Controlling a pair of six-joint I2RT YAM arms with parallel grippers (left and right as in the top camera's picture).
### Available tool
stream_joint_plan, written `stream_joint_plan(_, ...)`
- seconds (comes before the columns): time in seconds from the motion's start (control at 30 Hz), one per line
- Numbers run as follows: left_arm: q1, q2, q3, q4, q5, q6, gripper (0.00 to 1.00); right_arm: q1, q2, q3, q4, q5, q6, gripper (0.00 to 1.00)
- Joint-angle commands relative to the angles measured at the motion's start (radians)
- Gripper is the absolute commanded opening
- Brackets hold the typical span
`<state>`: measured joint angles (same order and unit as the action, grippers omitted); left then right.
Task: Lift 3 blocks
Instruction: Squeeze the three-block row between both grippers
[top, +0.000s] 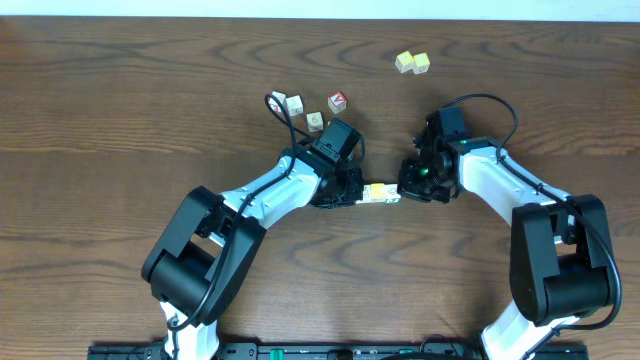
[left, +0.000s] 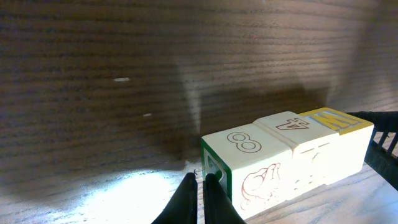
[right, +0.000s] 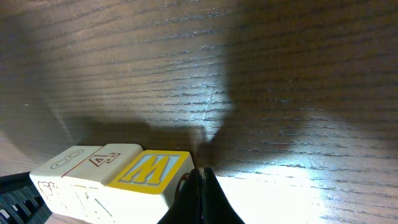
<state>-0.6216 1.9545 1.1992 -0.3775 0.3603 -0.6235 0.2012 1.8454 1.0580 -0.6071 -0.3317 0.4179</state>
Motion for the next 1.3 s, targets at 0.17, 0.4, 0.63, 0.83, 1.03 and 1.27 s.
stream_joint_plan(0.17,0.002,0.002,-0.003,0.002,0.024,0.016,0.07,0.010,0.009,0.000,0.006,-0.063,0.004,0.01)
stream_joint_plan(0.4,0.002,0.000,-0.003,0.002,0.025,0.016,0.07,0.010,0.009,0.000,0.005,-0.063,0.004,0.01)
stream_joint_plan(0.63,0.002,-0.010,-0.003,0.002,0.025,0.016,0.07,0.010,0.009,0.000,0.006,-0.063,0.004,0.01)
stream_joint_plan(0.83,0.002,-0.010,-0.003,0.002,0.025,0.016,0.07,0.010,0.006,0.002,0.005,-0.063,0.004,0.01)
stream_joint_plan(1.03,0.002,-0.010,-0.003,0.002,0.033,0.016,0.07,0.010,-0.007,0.003,0.005,-0.070,0.004,0.01)
stream_joint_plan(1.27,0.002,-0.012,-0.003,0.002,0.048,0.016,0.07,0.010,-0.011,0.003,0.005,-0.074,0.004,0.01)
